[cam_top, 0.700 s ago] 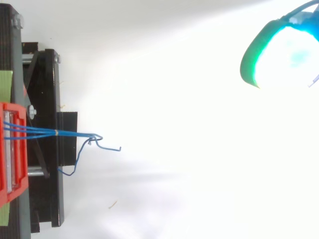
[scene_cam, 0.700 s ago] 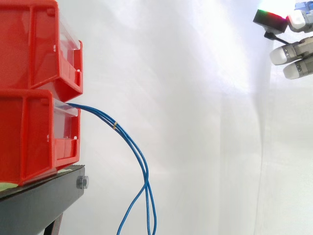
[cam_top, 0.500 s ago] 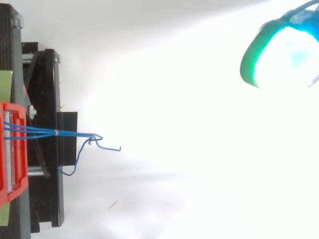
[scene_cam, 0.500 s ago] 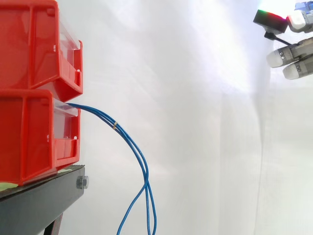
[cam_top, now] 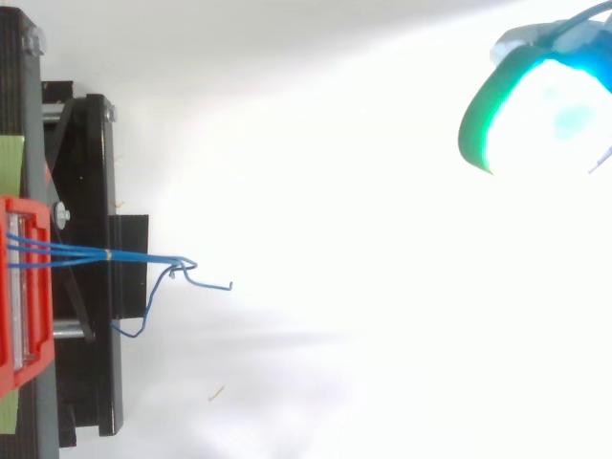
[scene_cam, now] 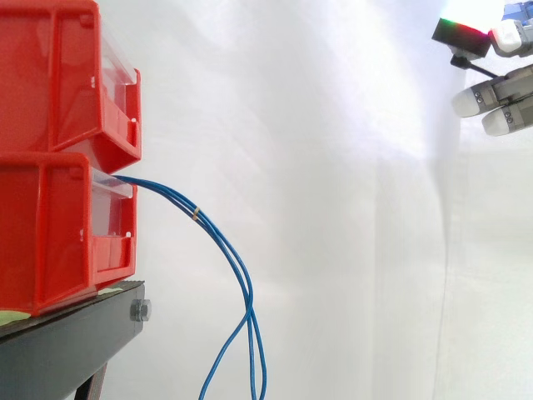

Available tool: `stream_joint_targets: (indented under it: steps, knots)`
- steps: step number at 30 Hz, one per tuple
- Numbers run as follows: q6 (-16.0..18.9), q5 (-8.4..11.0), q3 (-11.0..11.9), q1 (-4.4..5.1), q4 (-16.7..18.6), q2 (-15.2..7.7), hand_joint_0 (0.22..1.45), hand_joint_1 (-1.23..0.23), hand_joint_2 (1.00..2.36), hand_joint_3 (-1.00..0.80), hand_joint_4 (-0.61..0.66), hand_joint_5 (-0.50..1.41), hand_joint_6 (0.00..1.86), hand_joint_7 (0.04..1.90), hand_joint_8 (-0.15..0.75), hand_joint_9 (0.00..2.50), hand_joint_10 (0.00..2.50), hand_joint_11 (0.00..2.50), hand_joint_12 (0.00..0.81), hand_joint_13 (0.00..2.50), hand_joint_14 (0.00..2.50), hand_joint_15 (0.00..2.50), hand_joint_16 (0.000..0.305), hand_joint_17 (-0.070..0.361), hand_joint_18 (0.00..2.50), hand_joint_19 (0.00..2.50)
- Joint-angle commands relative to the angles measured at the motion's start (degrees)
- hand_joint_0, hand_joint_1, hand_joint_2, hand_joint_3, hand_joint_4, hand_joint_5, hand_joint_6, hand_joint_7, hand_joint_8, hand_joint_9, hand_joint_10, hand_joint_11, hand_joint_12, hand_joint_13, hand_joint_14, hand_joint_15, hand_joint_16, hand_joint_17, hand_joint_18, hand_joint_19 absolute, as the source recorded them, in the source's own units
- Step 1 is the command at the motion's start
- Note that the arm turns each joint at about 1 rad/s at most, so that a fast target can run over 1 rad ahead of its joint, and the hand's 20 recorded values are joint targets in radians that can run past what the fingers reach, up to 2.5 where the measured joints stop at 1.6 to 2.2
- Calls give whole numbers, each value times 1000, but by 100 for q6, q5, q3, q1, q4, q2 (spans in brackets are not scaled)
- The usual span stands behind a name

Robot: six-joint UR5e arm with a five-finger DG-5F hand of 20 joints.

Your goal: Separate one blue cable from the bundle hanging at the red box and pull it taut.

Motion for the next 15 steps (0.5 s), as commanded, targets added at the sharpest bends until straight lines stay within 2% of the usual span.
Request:
stream_joint_targets:
  steps: [1,3,12,15]
  knots:
    - [-2,-11,-1,0,-106,1,520,-588,1000,-500,189,-210,502,832,241,396,6,225,319,181,2,57,48,108,1,32]
    - [7,-20,-1,0,-290,1,521,-589,1000,-500,192,-210,502,828,243,402,8,218,320,182,0,58,48,107,13,42]
    - [-11,24,-1,18,-290,-8,523,-597,1000,-500,193,-210,502,829,246,406,6,231,325,191,0,59,47,105,39,40]
    - [-20,208,-1,26,-220,-8,524,-597,1000,-500,193,-211,502,829,249,405,6,228,326,190,2,55,46,105,44,47]
